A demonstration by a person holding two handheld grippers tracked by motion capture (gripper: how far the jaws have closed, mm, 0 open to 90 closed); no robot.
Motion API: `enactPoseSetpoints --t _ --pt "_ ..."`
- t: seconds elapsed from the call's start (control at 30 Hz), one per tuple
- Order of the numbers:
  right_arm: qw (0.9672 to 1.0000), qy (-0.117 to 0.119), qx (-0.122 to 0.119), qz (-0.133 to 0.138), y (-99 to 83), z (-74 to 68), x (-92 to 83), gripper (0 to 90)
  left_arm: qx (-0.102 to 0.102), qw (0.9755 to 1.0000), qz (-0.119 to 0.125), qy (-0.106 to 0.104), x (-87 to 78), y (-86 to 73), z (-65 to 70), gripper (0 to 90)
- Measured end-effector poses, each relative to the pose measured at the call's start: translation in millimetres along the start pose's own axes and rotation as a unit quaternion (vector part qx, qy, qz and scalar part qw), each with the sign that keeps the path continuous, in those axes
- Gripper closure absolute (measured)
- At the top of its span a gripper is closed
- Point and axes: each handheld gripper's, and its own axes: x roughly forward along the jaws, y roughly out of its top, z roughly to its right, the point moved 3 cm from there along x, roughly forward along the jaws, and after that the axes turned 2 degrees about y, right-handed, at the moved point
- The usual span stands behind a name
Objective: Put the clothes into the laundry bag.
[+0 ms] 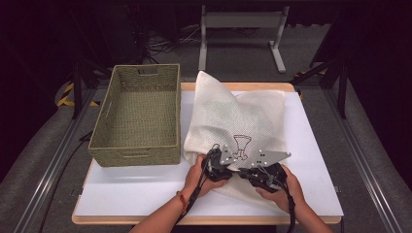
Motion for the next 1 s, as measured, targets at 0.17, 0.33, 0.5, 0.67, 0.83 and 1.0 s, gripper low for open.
enactPoseSetpoints --t 0.17,0.33,0.5,0.67,0.83,1.0 --pt "1.0 0.003 0.005 0.006 1.2 0.6 -1.6 87.1 -0.006 0.9993 0.037 0.002 -11.8 3.1 -8.0 82.2" --pt "0.9997 0.013 0.014 0.013 2.8 0.4 -4.1 87.2 0.016 0.9981 0.047 0.037 -9.0 4.6 -10.0 83.5" --pt "0.9997 0.007 0.022 0.009 1.7 3.2 -5.0 87.4 0.005 0.9956 0.058 0.074 -0.4 -0.3 -27.2 83.5" --pt "0.9993 0.016 0.033 0.002 -2.0 5.3 -1.9 87.4 -0.042 0.9903 0.071 0.112 -1.2 -4.6 -45.1 83.4" --pt "0.9995 0.007 0.021 -0.022 -5.2 4.1 5.6 87.2 -0.051 0.9903 0.073 0.107 -4.1 -6.9 -44.7 80.2" --pt "0.9994 0.006 0.024 -0.022 -6.6 6.9 6.4 87.2 -0.052 0.9935 0.073 0.07 -13.8 -14.6 -39.0 58.5"
